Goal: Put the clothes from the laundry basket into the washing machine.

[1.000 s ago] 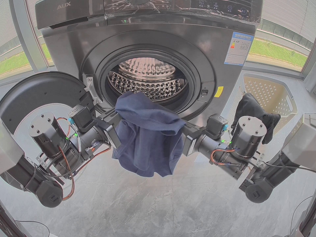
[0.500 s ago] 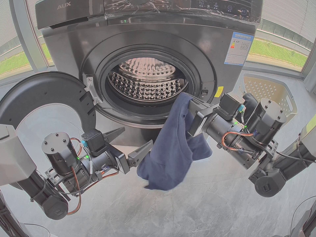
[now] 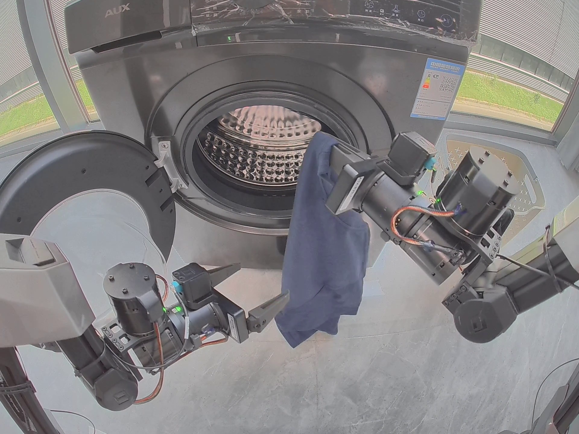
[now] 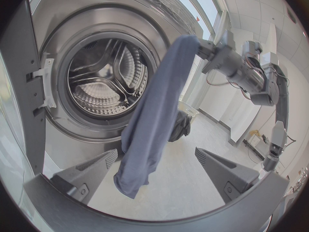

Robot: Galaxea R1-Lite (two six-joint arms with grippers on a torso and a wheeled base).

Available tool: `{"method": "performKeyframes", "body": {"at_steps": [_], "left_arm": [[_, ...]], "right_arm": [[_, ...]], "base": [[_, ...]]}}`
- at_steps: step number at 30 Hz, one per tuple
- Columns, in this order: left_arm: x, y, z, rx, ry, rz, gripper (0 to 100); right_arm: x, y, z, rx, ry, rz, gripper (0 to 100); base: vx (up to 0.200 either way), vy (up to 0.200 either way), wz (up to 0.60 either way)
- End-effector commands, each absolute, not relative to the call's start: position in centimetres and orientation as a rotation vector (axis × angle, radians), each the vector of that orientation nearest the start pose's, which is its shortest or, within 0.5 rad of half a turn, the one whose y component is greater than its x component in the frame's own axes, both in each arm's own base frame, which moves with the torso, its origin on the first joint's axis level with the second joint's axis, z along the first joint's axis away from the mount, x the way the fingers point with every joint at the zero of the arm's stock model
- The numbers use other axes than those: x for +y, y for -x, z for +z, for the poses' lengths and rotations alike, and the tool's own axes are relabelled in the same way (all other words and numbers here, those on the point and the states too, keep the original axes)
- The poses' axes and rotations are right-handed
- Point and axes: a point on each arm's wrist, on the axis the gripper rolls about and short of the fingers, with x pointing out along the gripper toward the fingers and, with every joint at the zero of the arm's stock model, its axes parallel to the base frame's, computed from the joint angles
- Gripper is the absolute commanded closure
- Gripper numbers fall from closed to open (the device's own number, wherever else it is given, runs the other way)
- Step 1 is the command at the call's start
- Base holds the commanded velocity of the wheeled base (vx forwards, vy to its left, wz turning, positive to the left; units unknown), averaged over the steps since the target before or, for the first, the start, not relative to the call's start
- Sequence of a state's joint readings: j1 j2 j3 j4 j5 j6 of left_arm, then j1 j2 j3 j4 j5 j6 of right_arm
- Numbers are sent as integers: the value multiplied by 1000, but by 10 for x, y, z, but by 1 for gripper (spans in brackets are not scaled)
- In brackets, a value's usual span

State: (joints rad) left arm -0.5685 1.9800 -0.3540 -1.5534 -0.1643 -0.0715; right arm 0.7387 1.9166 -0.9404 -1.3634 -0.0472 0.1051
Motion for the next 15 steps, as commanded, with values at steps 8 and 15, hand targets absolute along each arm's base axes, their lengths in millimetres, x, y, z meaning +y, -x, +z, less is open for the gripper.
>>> {"method": "performKeyframes", "body": {"at_steps": [8,15], "left_arm": [[-184,-218,77,147,22,-848,0],[-211,-230,66,136,26,-893,0]], "right_arm": [[264,-284,218,-336,-268,652,100],[273,-285,218,-342,-276,665,100]], "base": [[0,0,0],[0,0,0]]}}
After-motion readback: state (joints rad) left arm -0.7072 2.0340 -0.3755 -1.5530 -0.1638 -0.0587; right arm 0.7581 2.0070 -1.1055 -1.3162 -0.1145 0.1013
